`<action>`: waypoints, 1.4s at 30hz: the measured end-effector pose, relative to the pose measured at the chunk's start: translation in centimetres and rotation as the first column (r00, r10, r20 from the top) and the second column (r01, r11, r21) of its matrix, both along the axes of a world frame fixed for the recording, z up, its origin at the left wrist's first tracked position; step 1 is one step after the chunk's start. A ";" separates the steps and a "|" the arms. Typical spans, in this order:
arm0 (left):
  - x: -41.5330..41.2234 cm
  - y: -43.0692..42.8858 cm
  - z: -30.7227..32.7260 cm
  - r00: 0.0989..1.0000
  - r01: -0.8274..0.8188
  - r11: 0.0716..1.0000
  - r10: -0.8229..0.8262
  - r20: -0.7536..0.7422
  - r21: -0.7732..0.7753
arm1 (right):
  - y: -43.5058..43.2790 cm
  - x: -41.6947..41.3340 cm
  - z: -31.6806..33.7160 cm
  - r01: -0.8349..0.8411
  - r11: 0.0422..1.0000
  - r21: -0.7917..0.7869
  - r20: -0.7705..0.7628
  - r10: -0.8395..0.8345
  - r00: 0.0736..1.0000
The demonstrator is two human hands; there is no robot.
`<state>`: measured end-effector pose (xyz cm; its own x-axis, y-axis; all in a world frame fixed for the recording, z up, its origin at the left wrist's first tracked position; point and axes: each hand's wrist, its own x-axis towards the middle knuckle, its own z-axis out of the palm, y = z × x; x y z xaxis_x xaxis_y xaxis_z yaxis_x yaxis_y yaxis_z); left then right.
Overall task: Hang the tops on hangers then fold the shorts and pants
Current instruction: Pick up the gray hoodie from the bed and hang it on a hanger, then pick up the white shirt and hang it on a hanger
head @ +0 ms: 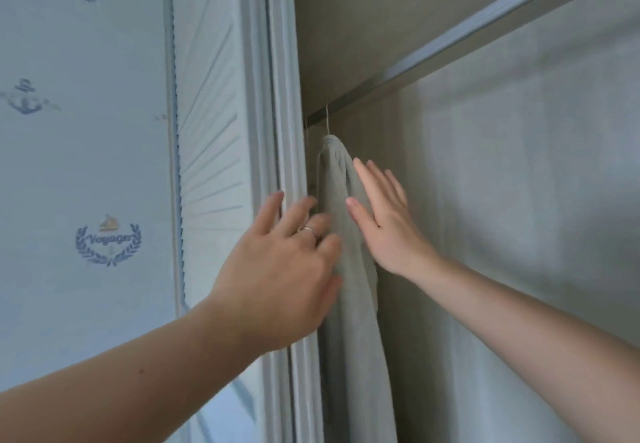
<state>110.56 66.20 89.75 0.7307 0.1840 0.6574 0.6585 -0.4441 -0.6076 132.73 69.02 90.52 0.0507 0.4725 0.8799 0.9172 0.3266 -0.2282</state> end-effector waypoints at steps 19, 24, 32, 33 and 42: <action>-48.8 -20.9 -9.2 0.786 -0.566 0.790 0.603 0.137 -0.237 | -16.7 -48.5 -7.6 -0.377 0.898 -0.225 0.363 0.437 0.823; -60.9 -28.1 -12.9 0.613 -0.700 0.625 0.774 0.159 -0.346 | -19.2 -62.6 -11.4 -0.519 0.790 -0.326 0.422 0.613 0.668; -75.3 -37.4 -23.0 0.233 -0.724 0.340 0.940 0.251 -0.600 | -23.0 -81.6 -19.8 -0.655 0.556 -0.512 0.436 0.825 0.360; -76.9 -38.6 -24.6 0.186 -0.718 0.301 0.952 0.244 -0.628 | -23.5 -83.9 -21.2 -0.663 0.520 -0.539 0.428 0.847 0.316; -89.4 -45.0 -37.1 -0.168 -0.593 0.004 0.977 0.128 -0.806 | -25.6 -103.0 -33.5 -0.629 0.246 -0.737 0.296 0.955 0.027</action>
<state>21.15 21.19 52.64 -0.7500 0.5756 0.3259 0.6308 0.7706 0.0908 29.70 43.46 56.97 -0.9794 0.0188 0.2012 -0.0031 0.9941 -0.1081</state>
